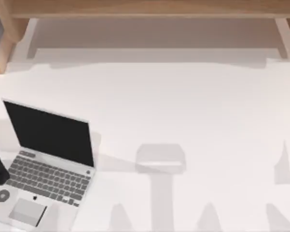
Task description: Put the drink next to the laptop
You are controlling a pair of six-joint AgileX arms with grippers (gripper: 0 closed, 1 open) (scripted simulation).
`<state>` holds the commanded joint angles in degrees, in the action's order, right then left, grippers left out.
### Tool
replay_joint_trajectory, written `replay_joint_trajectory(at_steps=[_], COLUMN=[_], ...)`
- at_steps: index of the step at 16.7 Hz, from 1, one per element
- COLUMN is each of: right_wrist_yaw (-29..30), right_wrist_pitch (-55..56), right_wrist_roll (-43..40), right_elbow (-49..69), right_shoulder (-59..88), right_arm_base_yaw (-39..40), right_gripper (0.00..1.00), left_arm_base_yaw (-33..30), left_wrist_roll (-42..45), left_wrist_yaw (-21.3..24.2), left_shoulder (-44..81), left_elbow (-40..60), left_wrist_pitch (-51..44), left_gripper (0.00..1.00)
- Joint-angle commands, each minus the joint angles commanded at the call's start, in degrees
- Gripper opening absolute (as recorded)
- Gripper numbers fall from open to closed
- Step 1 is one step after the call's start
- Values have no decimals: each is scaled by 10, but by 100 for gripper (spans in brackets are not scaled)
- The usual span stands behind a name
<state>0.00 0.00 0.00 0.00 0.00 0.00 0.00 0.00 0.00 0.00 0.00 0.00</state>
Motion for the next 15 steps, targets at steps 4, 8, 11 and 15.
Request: replay_joint_trajectory(at_steps=[4,8,11,15], right_wrist_yaw=[0,0,0,0], right_wrist_pitch=[0,0,0,0], right_wrist_roll=[0,0,0,0], right_elbow=[0,0,0,0], right_shoulder=[0,0,0,0], right_arm_base_yaw=[0,0,0,0], right_gripper=[100,100,100,100], left_arm_base_yaw=[10,60,116,200], left_wrist_roll=[-1,-2,3,14], left_wrist_yaw=[11,68,131,222], left_shoulder=[19,129,273,518], left_elbow=[3,14,23,31], left_wrist_pitch=[19,127,260,459], left_gripper=[100,100,100,100])
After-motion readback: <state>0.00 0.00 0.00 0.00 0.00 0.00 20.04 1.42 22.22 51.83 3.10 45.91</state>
